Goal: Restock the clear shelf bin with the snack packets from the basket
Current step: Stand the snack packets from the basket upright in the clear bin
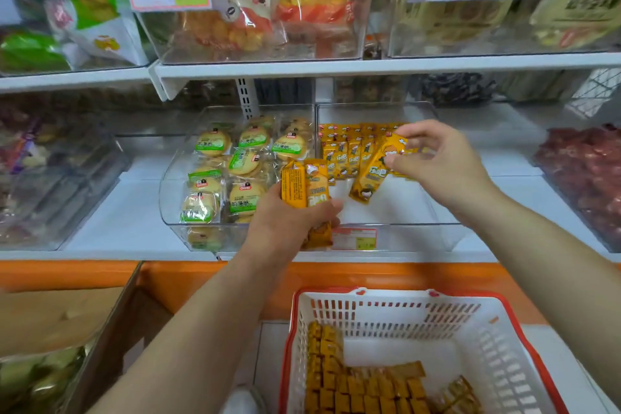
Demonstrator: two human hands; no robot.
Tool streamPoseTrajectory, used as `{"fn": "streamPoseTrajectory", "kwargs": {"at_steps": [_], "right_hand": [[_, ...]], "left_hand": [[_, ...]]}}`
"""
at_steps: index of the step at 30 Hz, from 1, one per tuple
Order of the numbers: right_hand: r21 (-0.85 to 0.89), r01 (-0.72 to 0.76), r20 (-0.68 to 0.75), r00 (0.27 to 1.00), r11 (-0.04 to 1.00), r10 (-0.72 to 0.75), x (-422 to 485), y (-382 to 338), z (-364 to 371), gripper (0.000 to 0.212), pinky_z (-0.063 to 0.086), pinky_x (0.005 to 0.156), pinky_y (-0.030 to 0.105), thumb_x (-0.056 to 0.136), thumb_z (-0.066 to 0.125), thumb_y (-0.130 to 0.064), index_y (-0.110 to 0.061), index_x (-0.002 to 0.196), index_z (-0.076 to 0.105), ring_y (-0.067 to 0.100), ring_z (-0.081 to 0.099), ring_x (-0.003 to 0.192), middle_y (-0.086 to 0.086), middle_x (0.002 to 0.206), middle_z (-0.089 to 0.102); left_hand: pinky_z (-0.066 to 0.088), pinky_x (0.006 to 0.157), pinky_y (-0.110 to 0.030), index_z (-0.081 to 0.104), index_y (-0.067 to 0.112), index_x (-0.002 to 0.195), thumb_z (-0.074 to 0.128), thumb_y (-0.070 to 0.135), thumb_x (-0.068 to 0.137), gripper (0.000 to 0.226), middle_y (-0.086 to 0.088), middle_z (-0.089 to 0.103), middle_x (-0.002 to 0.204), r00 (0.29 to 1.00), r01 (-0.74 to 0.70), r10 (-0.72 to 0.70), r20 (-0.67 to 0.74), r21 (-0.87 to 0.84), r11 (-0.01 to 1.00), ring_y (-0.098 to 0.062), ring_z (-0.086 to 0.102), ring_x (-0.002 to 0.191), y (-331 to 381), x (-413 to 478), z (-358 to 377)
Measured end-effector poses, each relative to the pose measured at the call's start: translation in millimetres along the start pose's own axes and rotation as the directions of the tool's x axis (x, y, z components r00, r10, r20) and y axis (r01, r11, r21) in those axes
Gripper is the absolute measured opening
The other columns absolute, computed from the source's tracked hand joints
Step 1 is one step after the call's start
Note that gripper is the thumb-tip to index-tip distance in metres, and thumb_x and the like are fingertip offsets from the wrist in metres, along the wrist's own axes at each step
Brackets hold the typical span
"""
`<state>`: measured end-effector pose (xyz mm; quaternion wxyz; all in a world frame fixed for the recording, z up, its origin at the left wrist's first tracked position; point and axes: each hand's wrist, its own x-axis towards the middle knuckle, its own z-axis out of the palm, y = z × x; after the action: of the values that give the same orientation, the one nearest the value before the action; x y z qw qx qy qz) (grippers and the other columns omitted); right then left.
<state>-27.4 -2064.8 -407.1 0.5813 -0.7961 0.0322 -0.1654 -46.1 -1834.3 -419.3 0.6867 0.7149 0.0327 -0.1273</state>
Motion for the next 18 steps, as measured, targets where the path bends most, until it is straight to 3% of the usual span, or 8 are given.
{"fn": "streamPoseTrajectory", "kwargs": {"at_steps": [6,11,15,18], "right_hand": [[-0.428,0.031,0.047,0.999,0.903,-0.012,80.6,50.3,52.0,0.034,0.047,0.074,0.026,0.075,0.086,-0.013,-0.019,0.106,0.071,0.014,0.062,0.075,-0.001,0.094,0.067],[-0.544,0.019,0.063,0.998,0.839,0.018,114.5,84.9,81.4,0.039,0.050,0.085,0.030,0.078,0.084,-0.014,-0.017,0.115,0.070,0.024,0.065,0.099,0.006,0.108,0.069],[-0.598,0.052,0.041,0.999,0.800,-0.035,123.2,96.9,91.2,0.036,0.045,0.073,0.027,0.081,0.082,-0.021,-0.019,0.113,0.066,0.021,0.061,0.084,-0.003,0.085,0.063],[-0.607,0.042,0.006,0.999,0.794,-0.048,120.7,101.0,91.5,0.031,0.040,0.068,0.027,0.082,0.080,-0.026,-0.022,0.095,0.052,0.021,0.059,0.076,-0.006,0.073,0.059]], "left_hand": [[0.065,0.071,-0.040,0.065,0.017,0.106,0.087,0.022,0.078,0.036,-0.001,0.079,0.080,0.997,-0.020,0.024,-0.067,0.051,0.998,-0.019,0.078,0.076,-2.1,5.6,-21.2],[0.057,0.055,-0.021,0.066,0.022,0.102,0.086,0.025,0.079,0.030,0.003,0.079,0.079,0.997,-0.041,0.048,-0.066,0.102,0.994,-0.014,0.077,0.072,-2.9,7.6,-28.6],[0.054,0.052,-0.017,0.065,0.022,0.104,0.085,0.026,0.080,0.031,0.004,0.079,0.079,0.997,-0.045,0.051,-0.061,0.103,0.994,-0.011,0.077,0.070,-4.2,6.5,-30.9],[0.057,0.060,-0.022,0.065,0.022,0.106,0.085,0.028,0.078,0.035,0.004,0.079,0.080,0.997,-0.039,0.047,-0.064,0.121,0.992,-0.011,0.077,0.072,-5.2,5.3,-29.6]]}}
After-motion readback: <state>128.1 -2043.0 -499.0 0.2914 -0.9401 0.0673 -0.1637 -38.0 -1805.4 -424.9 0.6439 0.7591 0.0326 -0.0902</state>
